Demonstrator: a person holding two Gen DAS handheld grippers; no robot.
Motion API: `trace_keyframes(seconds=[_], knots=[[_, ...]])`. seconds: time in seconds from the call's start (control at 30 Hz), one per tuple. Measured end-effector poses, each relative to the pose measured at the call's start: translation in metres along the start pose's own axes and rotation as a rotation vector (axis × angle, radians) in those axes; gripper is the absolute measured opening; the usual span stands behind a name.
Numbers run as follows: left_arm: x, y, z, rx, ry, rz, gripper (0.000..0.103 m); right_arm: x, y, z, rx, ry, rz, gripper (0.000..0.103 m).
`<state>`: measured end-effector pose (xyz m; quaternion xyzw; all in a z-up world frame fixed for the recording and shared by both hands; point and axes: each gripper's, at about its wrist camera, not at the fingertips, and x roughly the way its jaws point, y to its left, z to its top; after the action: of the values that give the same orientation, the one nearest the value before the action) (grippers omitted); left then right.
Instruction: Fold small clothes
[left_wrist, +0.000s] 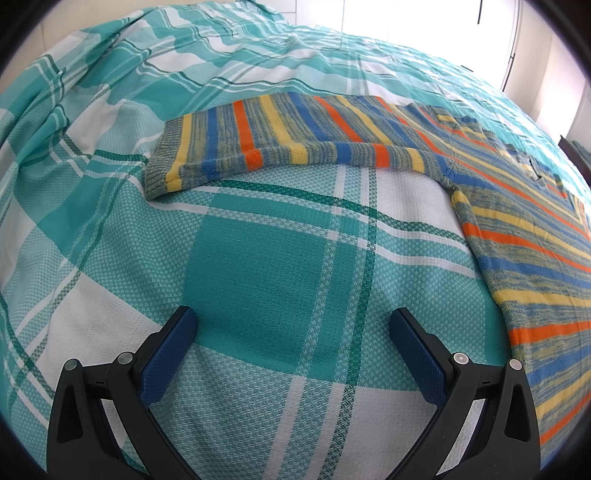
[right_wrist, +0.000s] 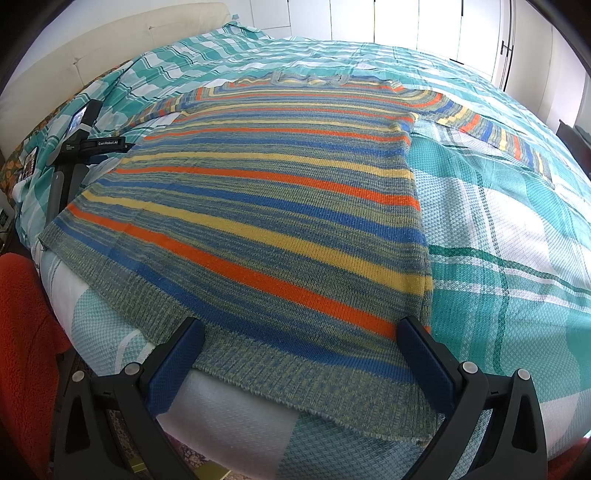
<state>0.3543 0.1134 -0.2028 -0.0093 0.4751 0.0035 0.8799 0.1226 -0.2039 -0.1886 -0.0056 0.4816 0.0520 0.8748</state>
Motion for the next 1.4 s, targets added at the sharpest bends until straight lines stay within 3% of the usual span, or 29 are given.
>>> trace_keyframes(seconds=[1.17,1.3,1.4], knots=[[0.002,-0.002,0.007,-0.001,0.001,0.001,0.103,-0.005,0.005,-0.006,-0.013,-0.015,-0.001,0.103],[0.002,-0.002,0.006,-0.001,0.001,0.001,0.103,-0.013,0.002,-0.001,0.021,0.005,0.012,0.102],[0.002,-0.002,0.005,-0.002,0.001,0.001,0.103,-0.033,-0.007,0.001,0.097,-0.037,0.042,0.102]])
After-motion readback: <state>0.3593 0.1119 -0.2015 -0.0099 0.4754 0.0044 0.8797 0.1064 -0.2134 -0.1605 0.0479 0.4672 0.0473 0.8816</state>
